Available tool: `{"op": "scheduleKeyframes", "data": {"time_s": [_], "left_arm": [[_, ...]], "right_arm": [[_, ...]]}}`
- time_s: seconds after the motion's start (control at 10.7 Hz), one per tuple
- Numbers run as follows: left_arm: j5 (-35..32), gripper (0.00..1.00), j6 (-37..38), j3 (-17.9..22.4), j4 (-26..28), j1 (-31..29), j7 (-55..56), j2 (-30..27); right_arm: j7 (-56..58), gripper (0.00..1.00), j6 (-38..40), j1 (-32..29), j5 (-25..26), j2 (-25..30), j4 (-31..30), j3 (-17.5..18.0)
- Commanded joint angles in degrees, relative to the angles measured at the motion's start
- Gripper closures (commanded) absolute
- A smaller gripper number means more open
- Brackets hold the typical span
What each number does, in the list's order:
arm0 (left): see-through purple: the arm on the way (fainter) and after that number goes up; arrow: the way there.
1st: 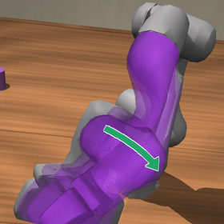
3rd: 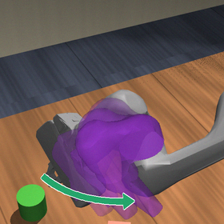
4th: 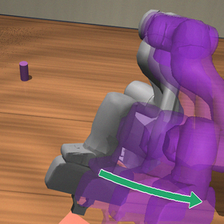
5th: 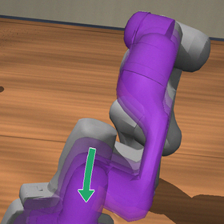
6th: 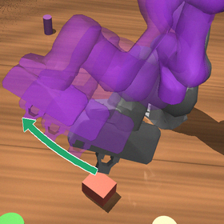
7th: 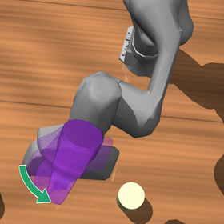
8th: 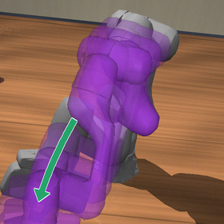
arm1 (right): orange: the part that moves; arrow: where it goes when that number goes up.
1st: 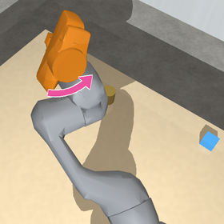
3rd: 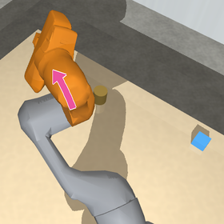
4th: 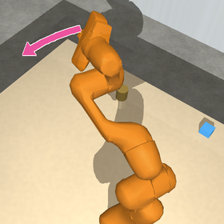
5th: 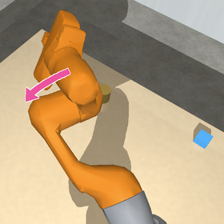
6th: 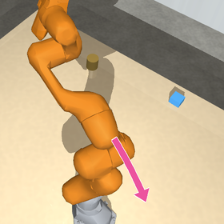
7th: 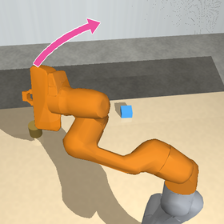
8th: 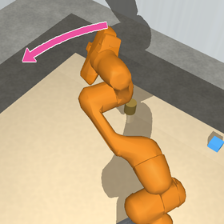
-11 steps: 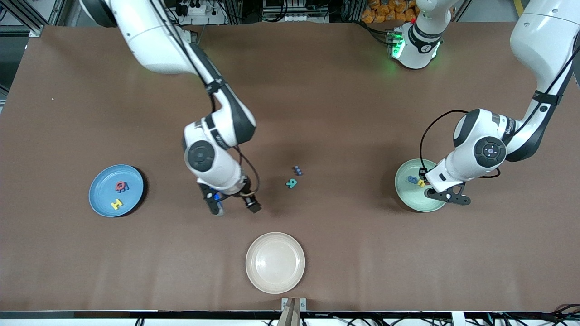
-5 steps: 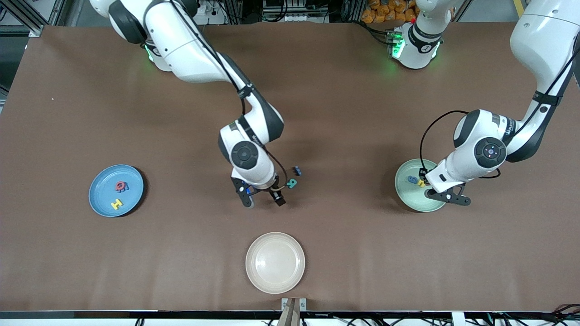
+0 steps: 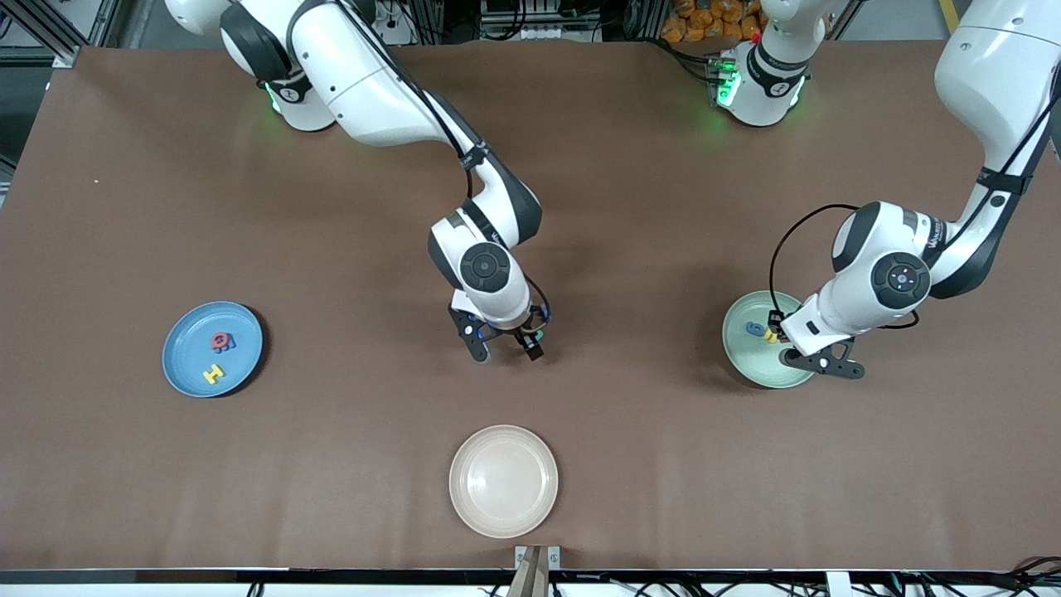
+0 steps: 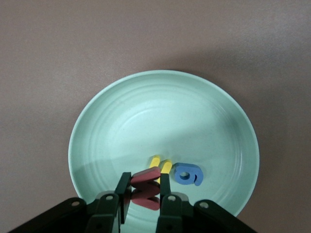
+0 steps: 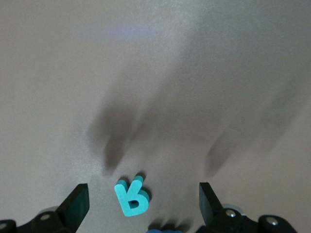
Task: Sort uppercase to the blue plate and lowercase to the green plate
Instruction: 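Lower the right gripper onto the teal R and grasp it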
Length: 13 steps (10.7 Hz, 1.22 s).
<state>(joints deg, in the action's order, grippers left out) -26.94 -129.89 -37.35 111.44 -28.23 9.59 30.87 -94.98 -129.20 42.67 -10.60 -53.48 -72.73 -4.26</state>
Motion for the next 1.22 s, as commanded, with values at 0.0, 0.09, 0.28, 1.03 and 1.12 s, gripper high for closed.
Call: {"op": "scheduleKeyframes", "data": {"time_s": [0.0, 0.09, 0.28, 1.03, 1.12], "left_arm": [[-1.53, 0.69, -0.01, -0.18, -0.70, -0.07, 0.95, 0.42], [-1.53, 0.63, -0.01, -0.18, -0.70, -0.07, 0.95, 0.33], [-1.53, 0.62, 0.08, -0.27, -1.14, 0.02, 1.04, 0.33], [-1.53, 0.47, 0.52, -0.27, -1.49, -0.59, 1.48, -1.16], [-1.53, 0.46, 0.52, -0.27, -1.58, -0.68, 1.48, -1.42]], "right_arm": [[-2.92, 0.00, 0.44, 0.39, 3.55, -3.38, 4.87, -0.31], [-2.93, 0.00, 0.44, 0.39, 4.26, -3.56, 4.96, -0.31], [-2.93, 0.00, 0.00, 0.92, 4.53, -3.65, 4.96, -0.31], [-2.93, 0.00, 0.00, 1.71, 4.71, -4.17, 4.88, -0.31], [-2.93, 0.00, 0.00, 1.97, 4.79, -4.26, 4.88, -0.31]]}}
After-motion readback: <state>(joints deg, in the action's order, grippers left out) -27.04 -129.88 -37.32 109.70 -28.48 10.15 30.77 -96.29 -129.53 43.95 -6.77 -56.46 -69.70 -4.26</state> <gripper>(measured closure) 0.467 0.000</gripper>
